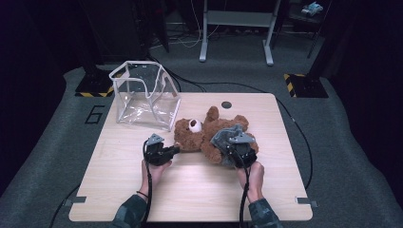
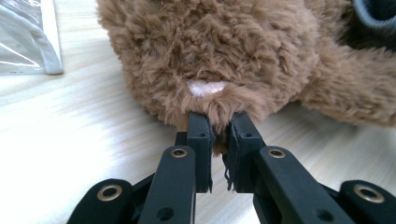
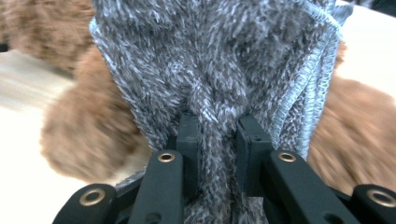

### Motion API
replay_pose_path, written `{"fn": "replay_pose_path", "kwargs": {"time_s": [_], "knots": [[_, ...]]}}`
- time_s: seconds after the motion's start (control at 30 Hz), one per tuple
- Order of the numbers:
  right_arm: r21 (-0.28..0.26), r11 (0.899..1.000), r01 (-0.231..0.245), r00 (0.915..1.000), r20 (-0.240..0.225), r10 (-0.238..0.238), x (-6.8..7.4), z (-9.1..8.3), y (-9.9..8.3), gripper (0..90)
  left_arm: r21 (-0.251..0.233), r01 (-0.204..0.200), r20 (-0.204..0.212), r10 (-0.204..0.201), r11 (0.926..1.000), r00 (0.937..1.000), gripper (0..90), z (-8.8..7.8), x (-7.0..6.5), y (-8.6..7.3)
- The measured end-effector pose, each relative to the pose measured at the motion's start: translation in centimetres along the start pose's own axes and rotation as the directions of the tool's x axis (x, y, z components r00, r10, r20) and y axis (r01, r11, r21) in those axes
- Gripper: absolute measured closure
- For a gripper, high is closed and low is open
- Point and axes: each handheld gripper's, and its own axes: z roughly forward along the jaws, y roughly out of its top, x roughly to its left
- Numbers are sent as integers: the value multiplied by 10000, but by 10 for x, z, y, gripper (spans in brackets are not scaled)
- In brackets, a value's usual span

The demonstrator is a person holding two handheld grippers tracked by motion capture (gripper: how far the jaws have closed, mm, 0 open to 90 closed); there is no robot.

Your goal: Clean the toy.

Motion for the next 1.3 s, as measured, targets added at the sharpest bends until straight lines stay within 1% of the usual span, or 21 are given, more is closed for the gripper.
{"fn": "replay_pose_path", "kwargs": {"time_s": [0.03, 0.13, 0.23, 0.27, 0.33, 0.37, 0.4, 0.5, 0.57, 0.6, 0.63, 0.7, 0.73, 0.8, 0.83, 0.87, 0.93, 0.97, 1.13, 1.23, 1.3], "knots": [[41, 9999, -161, 9996, -229, 161, 0, 0, -1, 745, 76, 85, -53, -84, 9999, 10000, 811, 1, 0, 1], [223, 9997, -25, 9958, -912, 45, 15, 6, -3, 744, 131, 121, -149, -119, 9998, 9998, 789, 1, 2, 3], [243, 9996, 107, 9932, -1163, -78, 27, 11, -4, 744, 325, 64, -317, -53, 9995, 9995, 721, -1, 1, 4], [237, 9997, 88, 9906, -1369, -55, 36, 16, -3, 744, 303, -91, -480, 105, 9995, 9988, 597, -6, -5, 5], [300, 9993, 210, 9899, -1405, -165, 40, 18, -3, 744, 317, -274, -415, 287, 9991, 9987, 518, -9, -10, 5], [276, 9994, 193, 9898, -1417, -152, 43, 20, -2, 744, 256, -721, -354, 729, 9971, 9967, 481, -16, -20, 4], [276, 9994, 193, 9898, -1417, -152, 43, 20, -2, 744, 256, -721, -354, 729, 9971, 9967, 452, -16, -20, 4], [254, 9995, 167, 9909, -1340, -131, 41, 21, -1, 744, 67, -912, 77, 911, 9958, 9958, 404, -19, -36, 0], [210, 9995, 216, 9907, -1345, -186, 37, 21, -1, 745, 110, -1207, 635, 1197, 9926, 9908, 360, -13, -54, -3], [210, 9995, 216, 9907, -1345, -186, 37, 21, -1, 745, 110, -1207, 635, 1197, 9926, 9908, 347, -13, -54, -3], [262, 9996, 129, 9909, -1340, -93, 37, 20, -2, 745, 180, -1357, 924, 1334, 9906, 9867, 343, -7, -67, -3], [252, 9996, 118, 9907, -1360, -83, 38, 20, -1, 745, 189, -1614, 1126, 1583, 9867, 9809, 332, -1, -77, -2], [252, 9996, 118, 9907, -1360, -83, 38, 20, -1, 745, 189, -1614, 1126, 1583, 9867, 9809, 334, -1, -77, -2], [171, 9998, 39, 9885, -1511, -13, 38, 21, 0, 744, 227, -1810, 1042, 1777, 9832, 9785, 360, 8, -87, 0], [114, 9999, 44, 9847, -1742, -24, 40, 22, 0, 745, 414, -2233, 726, 2199, 9739, 9728, 452, 15, -93, 2], [174, 9998, 34, 9850, -1724, -4, 43, 23, 1, 746, 469, -2338, 646, 2306, 9712, 9709, 567, 18, -93, 2], [201, 9996, 217, 9869, -1602, -182, 45, 25, 1, 747, 390, -2254, 603, 2229, 9735, 9730, 686, 21, -91, 2], [238, 9995, 199, 9880, -1533, -160, 44, 26, 1, 747, 433, -2159, 601, 2131, 9755, 9752, 725, 23, -85, 1], [378, 9989, 293, 9950, -968, -255, 33, 24, 0, 749, 316, -2107, 283, 2098, 9770, 9773, 779, 18, -73, -1], [376, 9993, -8, 9978, -668, 34, 13, 17, -5, 751, 185, -1935, 202, 1931, 9809, 9810, 783, 11, -61, 1], [426, 9991, -78, 9988, -475, 98, 3, 10, -10, 752, 237, -1985, 210, 1980, 9798, 9800, 785, 10, -59, 1]]}}
